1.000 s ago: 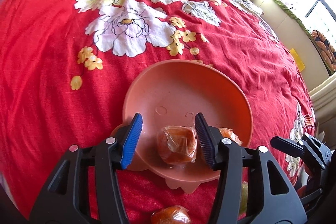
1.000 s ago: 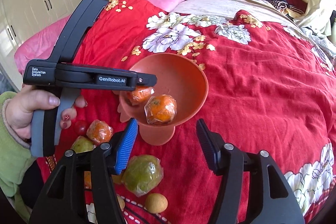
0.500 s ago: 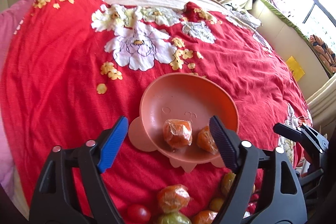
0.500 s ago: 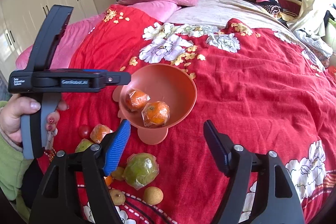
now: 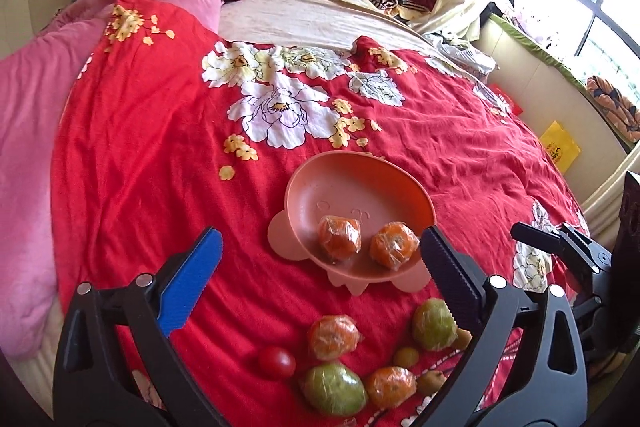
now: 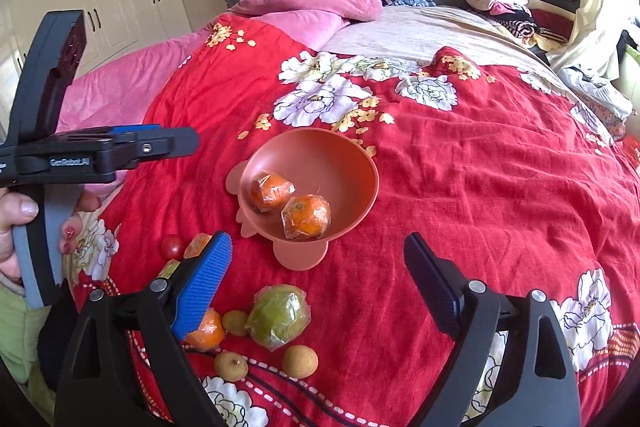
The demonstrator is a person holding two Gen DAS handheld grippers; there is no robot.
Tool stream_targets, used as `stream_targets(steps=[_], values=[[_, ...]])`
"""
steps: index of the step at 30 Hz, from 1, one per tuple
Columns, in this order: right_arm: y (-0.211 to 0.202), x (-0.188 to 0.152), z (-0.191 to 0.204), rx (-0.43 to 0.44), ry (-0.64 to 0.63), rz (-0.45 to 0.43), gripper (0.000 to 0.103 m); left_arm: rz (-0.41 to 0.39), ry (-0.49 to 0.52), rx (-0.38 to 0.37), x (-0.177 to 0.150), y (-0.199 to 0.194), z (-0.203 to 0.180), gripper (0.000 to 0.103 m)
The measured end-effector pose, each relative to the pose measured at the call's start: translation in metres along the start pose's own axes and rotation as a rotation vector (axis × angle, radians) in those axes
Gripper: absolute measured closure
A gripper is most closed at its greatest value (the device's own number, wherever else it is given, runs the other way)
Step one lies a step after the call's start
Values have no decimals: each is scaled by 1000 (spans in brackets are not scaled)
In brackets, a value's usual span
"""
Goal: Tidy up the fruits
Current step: 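Withdraw both open grippers from the bowl back toward the fruit cluster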
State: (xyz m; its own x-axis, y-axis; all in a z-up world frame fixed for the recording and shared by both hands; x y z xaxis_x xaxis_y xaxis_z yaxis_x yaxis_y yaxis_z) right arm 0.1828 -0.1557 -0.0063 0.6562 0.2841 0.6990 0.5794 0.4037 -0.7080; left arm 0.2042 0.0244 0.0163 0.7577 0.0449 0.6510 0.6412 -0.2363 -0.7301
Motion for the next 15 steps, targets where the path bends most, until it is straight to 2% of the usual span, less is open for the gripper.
stream_targets(steps=[15], values=[[-11,-9,10,6,-13,3,11,5,0,39,-33,-19,5,10]])
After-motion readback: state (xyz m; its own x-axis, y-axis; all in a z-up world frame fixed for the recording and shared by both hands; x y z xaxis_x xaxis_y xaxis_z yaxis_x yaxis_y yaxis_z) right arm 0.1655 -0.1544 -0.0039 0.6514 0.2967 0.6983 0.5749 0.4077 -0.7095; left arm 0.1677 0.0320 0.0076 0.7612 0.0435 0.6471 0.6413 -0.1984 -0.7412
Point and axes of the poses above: each gripper's, at about its wrist camera, not at the fingertips, and y roughly the way its jaws point, z to its left, x to its top, the point moved 5 cm from there along y, roughly the way its jaws point, and after that the axes turned 3 degrees about -x, right-handed, at the moved point
